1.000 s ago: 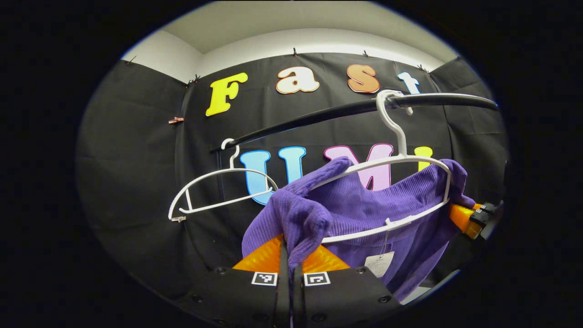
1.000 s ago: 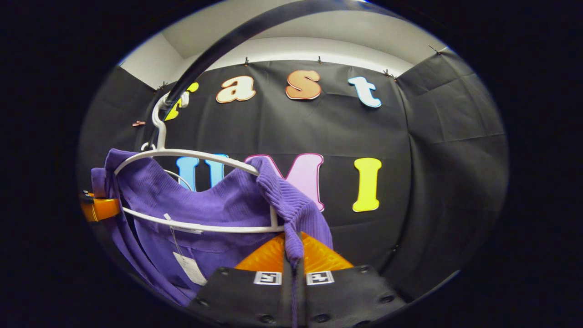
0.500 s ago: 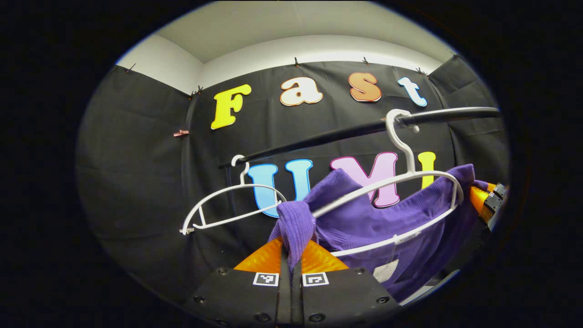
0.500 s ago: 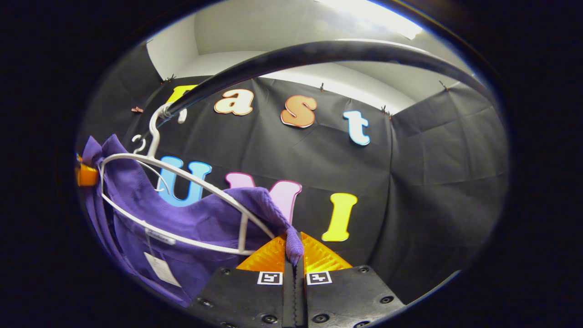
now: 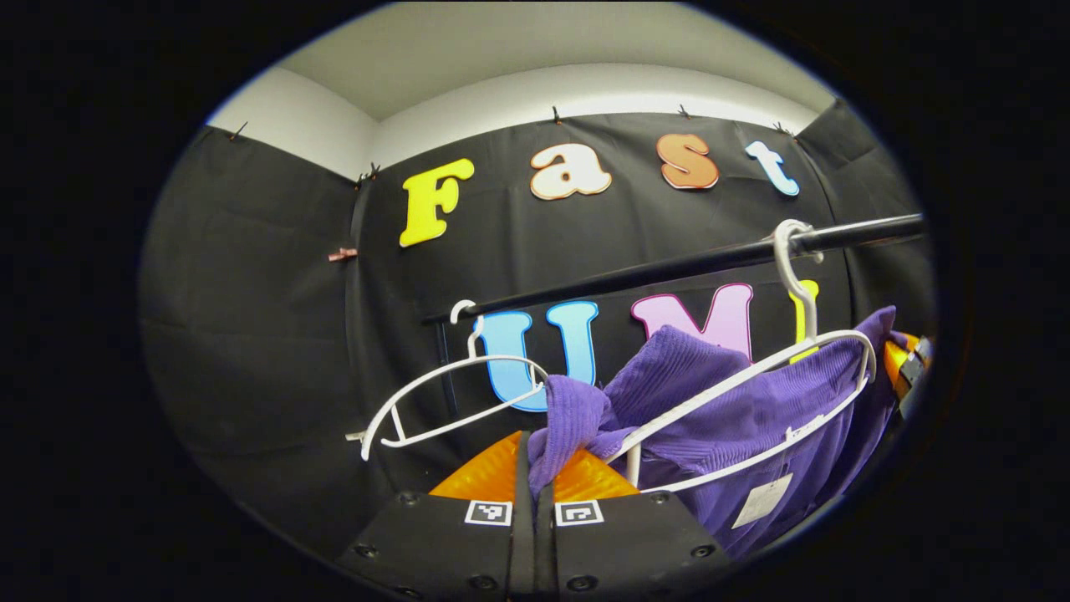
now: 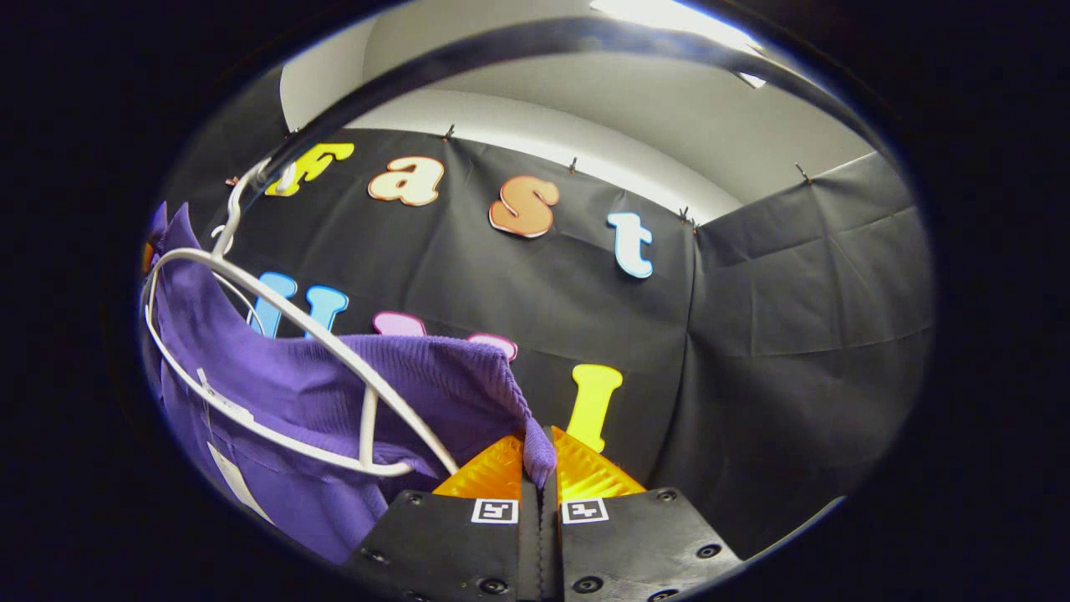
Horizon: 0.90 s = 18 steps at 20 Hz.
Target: Grasp the clothes on the hanger with both hands and then place them into the laundry hamper below.
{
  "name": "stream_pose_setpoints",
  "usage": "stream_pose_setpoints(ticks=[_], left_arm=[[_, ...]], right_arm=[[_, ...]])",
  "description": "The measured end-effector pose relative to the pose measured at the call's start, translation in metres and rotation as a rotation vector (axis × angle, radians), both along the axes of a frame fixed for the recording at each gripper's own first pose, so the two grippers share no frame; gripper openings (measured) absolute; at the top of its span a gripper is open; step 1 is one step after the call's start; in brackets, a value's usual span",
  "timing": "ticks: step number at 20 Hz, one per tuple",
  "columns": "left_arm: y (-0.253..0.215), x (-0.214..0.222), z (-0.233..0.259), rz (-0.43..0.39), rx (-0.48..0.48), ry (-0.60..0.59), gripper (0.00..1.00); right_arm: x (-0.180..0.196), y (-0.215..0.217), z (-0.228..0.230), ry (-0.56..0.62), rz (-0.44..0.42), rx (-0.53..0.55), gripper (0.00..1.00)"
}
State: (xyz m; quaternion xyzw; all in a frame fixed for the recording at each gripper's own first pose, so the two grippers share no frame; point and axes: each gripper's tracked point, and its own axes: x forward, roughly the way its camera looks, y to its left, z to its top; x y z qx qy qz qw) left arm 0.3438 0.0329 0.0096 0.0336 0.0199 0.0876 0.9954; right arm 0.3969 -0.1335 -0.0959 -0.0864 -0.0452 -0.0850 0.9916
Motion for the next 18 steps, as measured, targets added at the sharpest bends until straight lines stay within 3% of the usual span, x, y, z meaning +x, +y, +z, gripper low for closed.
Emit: stream_pose_setpoints(ticks=[4,6,9,13,18], left_arm=[[0.015,-0.008,-0.051,0.042,-0.063,0.100,0.05],[0.012,-0.018,-0.070,0.032,-0.080,0.129,0.05],[0.006,-0.034,-0.089,0.012,-0.086,0.158,0.05],[-0.011,-0.061,-0.111,-0.028,-0.098,0.208,0.05],[-0.059,-0.080,-0.118,-0.154,-0.146,0.249,0.05]], right_arm=[[-0.012,0.022,-0.056,0.107,0.055,0.035,0.05],[-0.024,0.032,-0.078,0.161,0.084,0.041,0.08],[-0.045,0.048,-0.101,0.223,0.127,0.071,0.05],[-0.083,0.084,-0.101,0.266,0.225,0.096,0.04],[-0.117,0.127,-0.081,0.297,0.336,0.146,0.05]])
